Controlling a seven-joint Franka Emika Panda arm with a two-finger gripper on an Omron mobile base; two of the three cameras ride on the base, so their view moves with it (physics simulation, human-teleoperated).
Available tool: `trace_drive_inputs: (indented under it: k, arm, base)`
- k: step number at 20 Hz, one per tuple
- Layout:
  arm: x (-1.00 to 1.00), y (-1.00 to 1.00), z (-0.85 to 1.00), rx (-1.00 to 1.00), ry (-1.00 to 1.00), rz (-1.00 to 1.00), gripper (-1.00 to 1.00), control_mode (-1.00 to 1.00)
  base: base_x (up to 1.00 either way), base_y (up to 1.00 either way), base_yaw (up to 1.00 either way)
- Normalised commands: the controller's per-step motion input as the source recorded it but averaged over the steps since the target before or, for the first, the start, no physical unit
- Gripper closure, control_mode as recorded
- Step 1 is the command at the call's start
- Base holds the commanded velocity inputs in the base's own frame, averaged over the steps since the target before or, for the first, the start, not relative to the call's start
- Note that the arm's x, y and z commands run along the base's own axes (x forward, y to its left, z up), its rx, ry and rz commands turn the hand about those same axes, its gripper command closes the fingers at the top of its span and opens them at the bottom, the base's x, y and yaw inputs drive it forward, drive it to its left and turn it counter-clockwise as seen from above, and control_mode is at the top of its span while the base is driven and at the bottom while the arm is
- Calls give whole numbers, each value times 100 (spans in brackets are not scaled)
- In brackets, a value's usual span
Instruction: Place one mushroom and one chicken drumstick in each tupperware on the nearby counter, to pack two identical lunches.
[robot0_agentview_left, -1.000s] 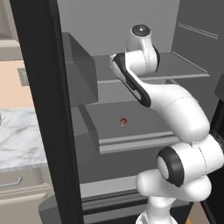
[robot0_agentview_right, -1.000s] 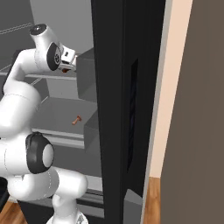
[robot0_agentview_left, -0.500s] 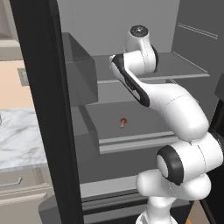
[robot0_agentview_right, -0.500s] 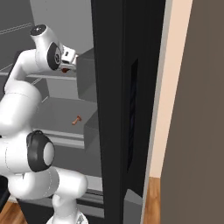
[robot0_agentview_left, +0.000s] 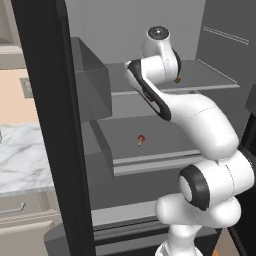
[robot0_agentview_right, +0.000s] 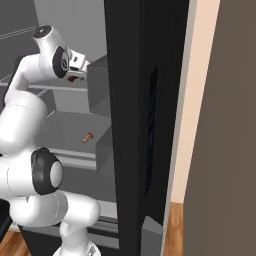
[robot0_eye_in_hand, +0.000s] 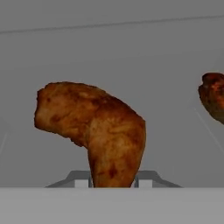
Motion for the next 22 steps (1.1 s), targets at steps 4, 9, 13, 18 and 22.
trace_drive_inputs:
  k: [4,9,13,18,22]
  arm:
    - [-100,-20,-17,0,-19,5,100,-100]
    - [-100,-47,-4,0,-19,10,100,-100]
    - [-100,-36,0,0,-14,15,100,-100]
    - [-40,-2,0,0,0,3,100,100]
    - [0,0,0,0,0,0,100,100]
  base:
    - [0,0,0]
    - [0,0,0]
    - [0,0,0]
    - [-60,0,3]
    - [-100,0,6]
